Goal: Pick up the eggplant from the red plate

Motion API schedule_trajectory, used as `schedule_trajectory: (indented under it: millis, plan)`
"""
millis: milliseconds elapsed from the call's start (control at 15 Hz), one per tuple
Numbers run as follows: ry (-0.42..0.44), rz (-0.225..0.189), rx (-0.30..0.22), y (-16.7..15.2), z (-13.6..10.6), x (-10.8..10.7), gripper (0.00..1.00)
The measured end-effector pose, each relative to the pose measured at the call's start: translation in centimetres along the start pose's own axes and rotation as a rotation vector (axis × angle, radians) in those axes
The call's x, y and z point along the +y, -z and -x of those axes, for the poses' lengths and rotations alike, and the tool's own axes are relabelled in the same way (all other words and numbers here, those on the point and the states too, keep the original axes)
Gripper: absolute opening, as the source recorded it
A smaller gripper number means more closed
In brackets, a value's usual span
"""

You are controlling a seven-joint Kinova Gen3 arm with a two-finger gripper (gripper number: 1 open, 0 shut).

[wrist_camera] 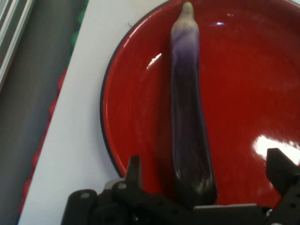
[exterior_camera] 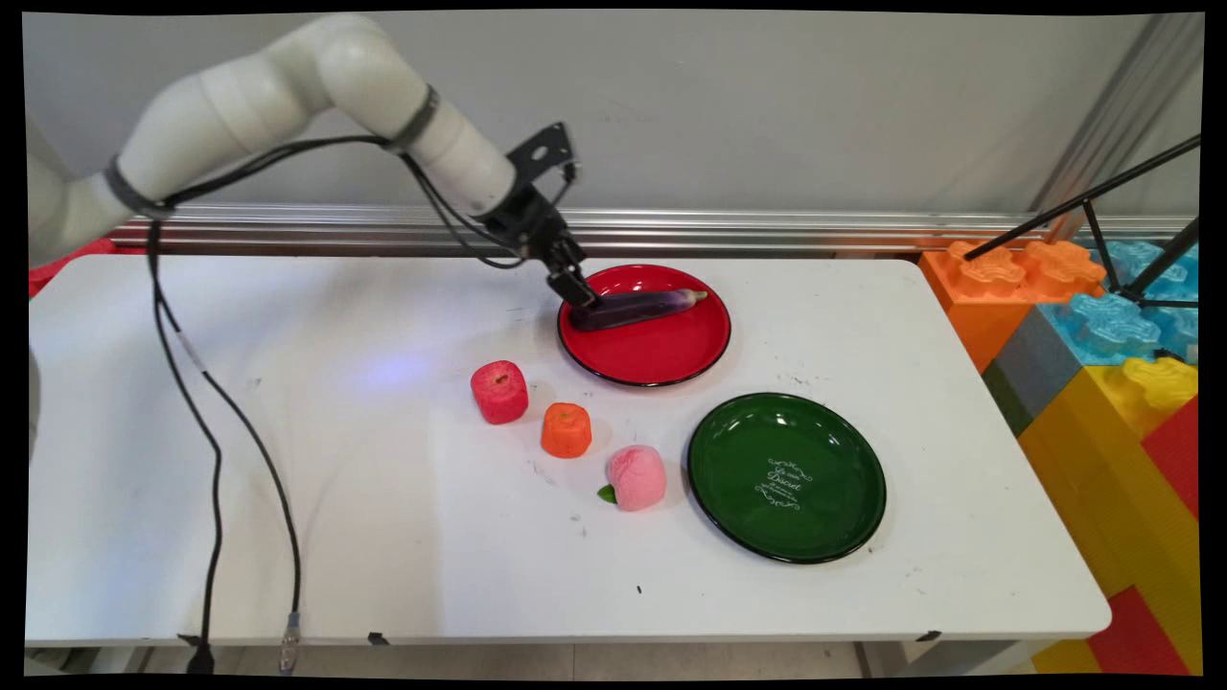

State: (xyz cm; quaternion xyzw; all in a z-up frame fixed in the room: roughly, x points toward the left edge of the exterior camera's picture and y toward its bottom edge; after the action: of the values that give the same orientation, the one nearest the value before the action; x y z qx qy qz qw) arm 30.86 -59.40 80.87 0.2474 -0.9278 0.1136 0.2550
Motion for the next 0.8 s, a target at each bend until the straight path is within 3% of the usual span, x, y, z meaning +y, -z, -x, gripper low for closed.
schedule_trajectory:
  millis: [467, 800]
  plan:
    - [0.014, -0.018, -0.016, -5.7, -1.9, -0.2, 1.00]
    - [0.017, -0.020, -0.025, -7.7, -2.2, 0.0, 1.00]
